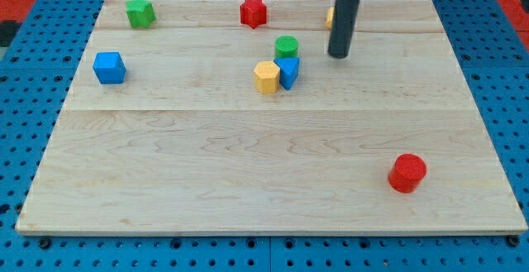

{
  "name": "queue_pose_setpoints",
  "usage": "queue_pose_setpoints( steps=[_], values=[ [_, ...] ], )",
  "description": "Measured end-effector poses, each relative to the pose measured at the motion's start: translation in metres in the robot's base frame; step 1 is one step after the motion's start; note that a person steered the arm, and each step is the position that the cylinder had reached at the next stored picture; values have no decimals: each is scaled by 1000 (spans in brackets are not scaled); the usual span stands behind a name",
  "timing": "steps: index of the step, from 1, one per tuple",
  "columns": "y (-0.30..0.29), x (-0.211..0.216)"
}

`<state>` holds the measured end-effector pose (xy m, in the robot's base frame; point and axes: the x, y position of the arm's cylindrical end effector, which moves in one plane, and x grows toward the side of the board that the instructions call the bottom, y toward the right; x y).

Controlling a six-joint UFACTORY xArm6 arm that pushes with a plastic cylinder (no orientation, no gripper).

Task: Place the green circle diagonally bottom left to the yellow hexagon

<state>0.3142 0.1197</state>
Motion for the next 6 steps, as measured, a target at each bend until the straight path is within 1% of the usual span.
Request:
queue_pose_setpoints(
  steps=[1, 2, 3, 4, 5, 6],
  values=[
    [-56, -25],
    [-111, 10],
    [-95, 18],
    [-86, 39],
    [-141, 46],
    [-177, 57]
  ],
)
